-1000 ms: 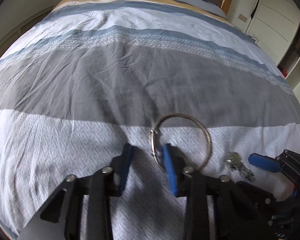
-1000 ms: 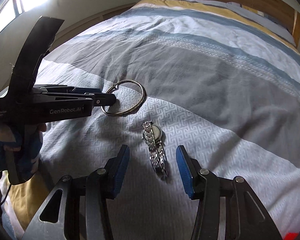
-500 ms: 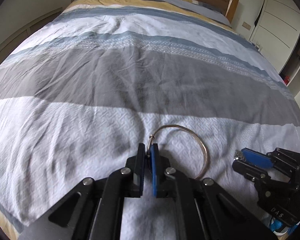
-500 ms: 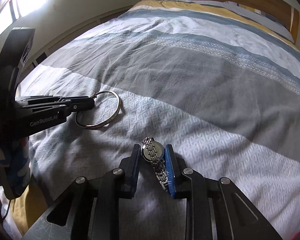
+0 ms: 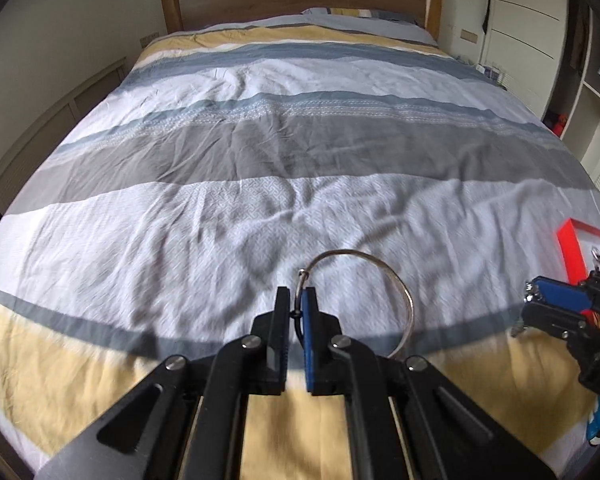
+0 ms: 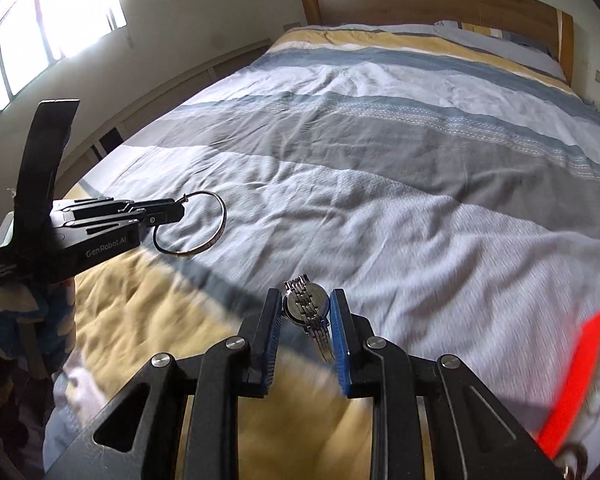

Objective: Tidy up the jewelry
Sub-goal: 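Carry the silver hoop and watch with both tools into the box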

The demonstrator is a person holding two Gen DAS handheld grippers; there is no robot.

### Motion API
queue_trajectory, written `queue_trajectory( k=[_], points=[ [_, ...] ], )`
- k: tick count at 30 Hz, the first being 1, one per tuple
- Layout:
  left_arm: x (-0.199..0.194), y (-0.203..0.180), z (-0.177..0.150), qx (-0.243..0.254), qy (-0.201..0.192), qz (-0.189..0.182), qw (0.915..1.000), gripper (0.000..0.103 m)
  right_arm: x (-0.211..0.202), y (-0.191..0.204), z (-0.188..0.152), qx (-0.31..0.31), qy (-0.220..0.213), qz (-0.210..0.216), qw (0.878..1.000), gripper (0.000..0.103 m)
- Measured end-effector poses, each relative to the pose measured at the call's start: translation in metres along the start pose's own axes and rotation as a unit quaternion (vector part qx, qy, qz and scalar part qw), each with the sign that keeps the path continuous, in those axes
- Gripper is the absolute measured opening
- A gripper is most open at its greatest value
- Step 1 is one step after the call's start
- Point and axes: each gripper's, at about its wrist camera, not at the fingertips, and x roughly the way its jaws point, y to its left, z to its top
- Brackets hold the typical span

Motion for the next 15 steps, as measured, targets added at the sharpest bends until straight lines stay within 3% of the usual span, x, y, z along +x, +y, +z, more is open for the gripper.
queue_trajectory(
  k=[8, 15],
  points=[
    [-0.064, -0.046, -0.021, 0.055, -0.022, -0.006, 0.9982, 0.005, -0.080, -0.004, -0.056, 0.025, -0.024, -0.025, 0.999, 0.024],
    [-0.089, -0.129, -0.018, 0.091, -0.035, -0.055, 0.9937, 0.005, -0.145, -0.064, -0.094, 0.064, -0.048, -0.083, 0.993, 0.024]
  ],
)
